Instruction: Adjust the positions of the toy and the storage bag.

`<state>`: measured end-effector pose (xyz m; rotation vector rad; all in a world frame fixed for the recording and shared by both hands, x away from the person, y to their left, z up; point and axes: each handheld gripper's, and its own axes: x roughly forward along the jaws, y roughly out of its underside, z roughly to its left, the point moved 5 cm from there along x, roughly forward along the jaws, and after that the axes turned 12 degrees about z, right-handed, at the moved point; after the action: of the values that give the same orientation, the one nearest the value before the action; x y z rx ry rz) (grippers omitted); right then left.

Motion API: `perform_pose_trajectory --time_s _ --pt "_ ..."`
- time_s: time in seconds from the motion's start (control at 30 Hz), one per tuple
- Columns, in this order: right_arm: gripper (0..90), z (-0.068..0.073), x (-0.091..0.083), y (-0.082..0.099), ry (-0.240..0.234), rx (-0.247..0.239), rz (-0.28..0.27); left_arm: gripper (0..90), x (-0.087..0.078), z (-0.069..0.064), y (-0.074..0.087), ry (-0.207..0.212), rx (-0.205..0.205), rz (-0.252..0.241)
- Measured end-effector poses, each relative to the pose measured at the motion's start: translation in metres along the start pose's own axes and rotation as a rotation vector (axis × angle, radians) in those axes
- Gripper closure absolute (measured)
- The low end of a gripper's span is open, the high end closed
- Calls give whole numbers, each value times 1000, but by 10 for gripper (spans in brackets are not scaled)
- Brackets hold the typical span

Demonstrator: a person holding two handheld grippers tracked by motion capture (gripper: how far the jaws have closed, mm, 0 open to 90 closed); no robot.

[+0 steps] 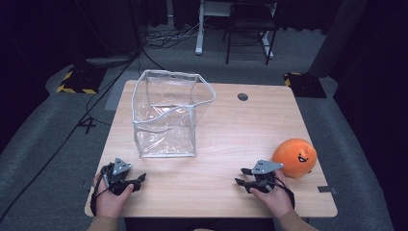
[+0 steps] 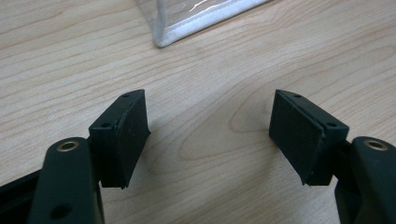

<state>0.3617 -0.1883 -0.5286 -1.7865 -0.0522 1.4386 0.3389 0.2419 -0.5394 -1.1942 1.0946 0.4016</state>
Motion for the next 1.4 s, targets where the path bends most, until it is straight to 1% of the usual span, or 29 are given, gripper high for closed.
perform_pose_trajectory --time_s 0.03,0.07,0.13,0.17,0.2,0.23,0.33,0.37,0.4,0.43,0.47,0.53,0.63,0.7,0.77,0.8,0.83,0.87,0.9,0.93,1.0,1.07,1.1,1.13,1.2,1.23,1.4 --pt "517 0 0 0 0 0 0 287 0 0 0 0 0 0" --pt "502 -2 -3 -7 -9 -5 1 288 0 0 0 -2 1 0" --pt "504 -5 -6 -13 -2 -12 -11 288 0 0 0 -1 1 0" --pt "504 -5 -6 -13 -2 -12 -11 287 0 0 0 -1 1 0" --pt "517 -6 -8 -19 -12 -2 -19 287 0 0 0 -1 -1 1" --pt "522 -6 -8 -21 -20 -3 -21 286 0 0 0 -1 -1 1" --pt "525 -5 -6 -28 -47 -11 -16 284 1 1 -2 4 9 1" --pt "525 -5 -6 -28 -47 -11 -16 284 1 2 -2 7 12 0" --pt "525 -4 -5 -36 -50 -32 -8 285 2 3 -4 12 26 3" --pt "525 -4 -5 -36 -50 -32 -8 285 2 3 -4 12 26 3" --pt "529 -2 -4 -45 -54 -44 -20 285 3 3 -4 14 28 1" --pt "535 -1 -2 -57 -64 -56 -20 285 3 3 -4 16 28 2" --pt "553 -3 -1 -79 -50 -80 -38 285 3 3 -4 15 28 2" --pt "555 -6 0 -92 -55 -72 -46 285 3 3 -4 15 28 2" --pt "552 -8 1 -102 -48 -74 -42 285 3 3 -4 15 29 2" --pt "552 -8 1 -102 -48 -74 -42 285 3 3 -4 15 29 2" --pt "546 -10 3 -110 -32 -82 -35 285 3 3 -4 15 29 2" --pt "546 -11 4 -114 -27 -88 -31 286 3 3 -4 15 29 2" --pt "546 -11 4 -114 -27 -88 -31 285 3 3 -4 15 29 2" --pt "546 -12 7 -123 -28 -82 -38 285 3 4 -5 15 30 2" --pt "545 -14 9 -133 -36 -68 -59 285 3 4 -5 15 30 2" --pt "547 -15 12 -143 -54 -40 -81 286 3 4 -5 15 30 2" --pt "547 -15 12 -143 -54 -40 -81 285 3 4 -5 15 30 2" --pt "564 -17 16 -151 -52 -27 -78 285 3 4 -5 14 31 2" --pt "569 -18 18 -154 -46 -27 -76 285 3 4 -5 14 31 3" --pt "582 -19 22 -160 -52 -33 -80 286 3 4 -5 14 30 2" --pt "601 -21 30 -171 -67 -42 -86 285 3 4 -5 15 30 2"
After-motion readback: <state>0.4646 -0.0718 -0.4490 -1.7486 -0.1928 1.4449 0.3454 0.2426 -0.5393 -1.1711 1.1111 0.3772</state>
